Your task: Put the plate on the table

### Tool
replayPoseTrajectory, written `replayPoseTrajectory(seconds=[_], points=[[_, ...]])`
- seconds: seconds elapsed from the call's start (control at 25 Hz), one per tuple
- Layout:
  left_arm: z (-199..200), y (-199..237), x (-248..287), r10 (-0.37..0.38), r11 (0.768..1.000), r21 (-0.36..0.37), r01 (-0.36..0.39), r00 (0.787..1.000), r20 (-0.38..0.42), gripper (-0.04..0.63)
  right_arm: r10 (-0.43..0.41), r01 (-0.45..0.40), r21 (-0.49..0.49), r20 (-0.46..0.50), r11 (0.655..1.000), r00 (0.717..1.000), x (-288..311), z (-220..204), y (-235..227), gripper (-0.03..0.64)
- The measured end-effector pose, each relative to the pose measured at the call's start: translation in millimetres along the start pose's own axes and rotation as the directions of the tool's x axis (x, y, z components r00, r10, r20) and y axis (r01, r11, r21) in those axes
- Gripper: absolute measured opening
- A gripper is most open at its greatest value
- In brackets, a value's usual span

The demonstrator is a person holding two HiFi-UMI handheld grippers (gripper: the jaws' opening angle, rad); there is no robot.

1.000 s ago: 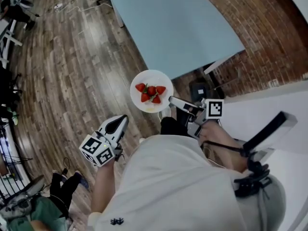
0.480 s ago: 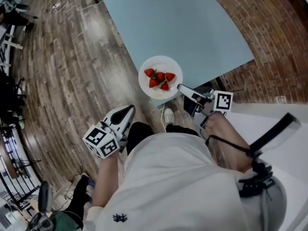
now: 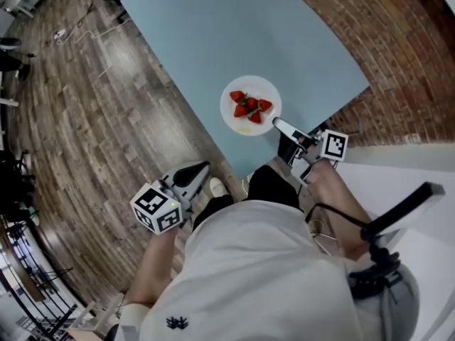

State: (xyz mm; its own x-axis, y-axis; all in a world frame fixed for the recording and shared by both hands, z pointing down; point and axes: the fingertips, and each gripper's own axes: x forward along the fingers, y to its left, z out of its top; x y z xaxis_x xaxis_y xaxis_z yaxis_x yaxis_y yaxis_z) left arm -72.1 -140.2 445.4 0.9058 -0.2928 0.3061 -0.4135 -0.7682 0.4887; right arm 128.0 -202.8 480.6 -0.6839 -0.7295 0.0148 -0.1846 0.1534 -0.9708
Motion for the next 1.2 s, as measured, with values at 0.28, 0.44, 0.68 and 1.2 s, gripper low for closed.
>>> replayPoseTrajectory(seconds=[0.28, 0.44, 0.68, 1.2], points=[[13.1, 26.8, 17.6, 0.039, 0.999, -0.028, -0.039, 0.999, 0.001, 0.0, -0.055, 0.051, 0.065, 0.051, 0.997, 0.997, 21.8, 56.8, -55.9, 0.015], [38.1, 33.9, 52.5, 0.081, 0.995, -0.062, -0.081, 0.997, 0.011, 0.0, -0.068, 0.064, 0.084, 0.036, 0.994, 0.997, 45.6, 115.1, -88.3, 0.015], [87.1, 47.1, 88.4, 0.155, 0.98, -0.128, -0.152, 0.988, 0.011, 0.002, -0.116, 0.113, 0.126, 0.016, 0.986, 0.993, 94.6, 194.7, -128.5, 0.015], [56.3, 34.9, 115.4, 0.299, 0.932, -0.204, -0.298, 0.954, -0.026, 0.0, -0.242, 0.243, 0.194, -0.033, 0.95, 0.97, 117.6, 219.7, -250.6, 0.015]])
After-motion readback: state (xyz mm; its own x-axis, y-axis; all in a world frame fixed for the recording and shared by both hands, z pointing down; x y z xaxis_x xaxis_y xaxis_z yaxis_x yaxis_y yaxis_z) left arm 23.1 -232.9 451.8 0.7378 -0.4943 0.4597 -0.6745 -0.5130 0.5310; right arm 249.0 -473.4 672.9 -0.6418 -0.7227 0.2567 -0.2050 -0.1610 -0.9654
